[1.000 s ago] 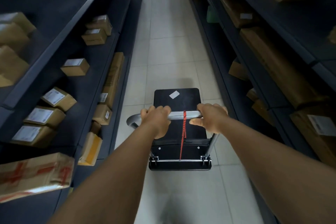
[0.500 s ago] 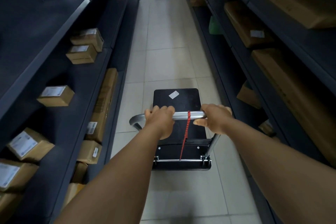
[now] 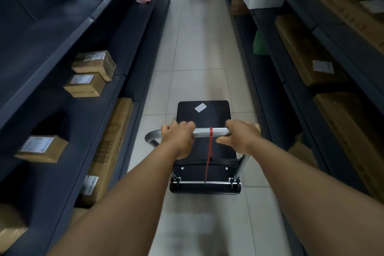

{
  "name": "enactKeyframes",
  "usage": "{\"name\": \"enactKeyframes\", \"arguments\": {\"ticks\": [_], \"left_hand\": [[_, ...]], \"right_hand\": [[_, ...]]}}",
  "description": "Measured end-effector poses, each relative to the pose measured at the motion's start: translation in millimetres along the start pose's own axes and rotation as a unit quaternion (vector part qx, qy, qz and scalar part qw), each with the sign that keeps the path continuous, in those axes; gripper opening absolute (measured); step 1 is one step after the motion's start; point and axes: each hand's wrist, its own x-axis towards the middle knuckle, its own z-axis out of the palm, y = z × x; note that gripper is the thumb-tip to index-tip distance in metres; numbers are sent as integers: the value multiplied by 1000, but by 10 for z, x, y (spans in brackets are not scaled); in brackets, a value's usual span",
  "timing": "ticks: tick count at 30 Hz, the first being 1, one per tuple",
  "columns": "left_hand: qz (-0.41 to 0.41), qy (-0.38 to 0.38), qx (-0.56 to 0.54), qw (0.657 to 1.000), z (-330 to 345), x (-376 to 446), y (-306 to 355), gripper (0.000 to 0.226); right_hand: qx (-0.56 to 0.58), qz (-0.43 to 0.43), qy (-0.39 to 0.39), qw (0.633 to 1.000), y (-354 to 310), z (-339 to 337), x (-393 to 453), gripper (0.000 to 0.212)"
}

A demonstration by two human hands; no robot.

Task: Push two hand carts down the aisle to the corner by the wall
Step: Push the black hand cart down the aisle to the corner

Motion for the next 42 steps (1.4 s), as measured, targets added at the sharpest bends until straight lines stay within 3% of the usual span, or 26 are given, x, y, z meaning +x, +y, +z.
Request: {"name": "enactKeyframes", "arguments": {"ticks": [21, 42], "left_hand": [[27, 10, -23, 999, -911, 3841, -419, 5], [-6, 0, -22, 1000, -1847, 7794, -949, 14]], "right_hand": [[1, 21, -4, 1000, 424, -1111, 3813, 31], [0, -18, 6, 1000, 761, -2156, 7778, 33]]}}
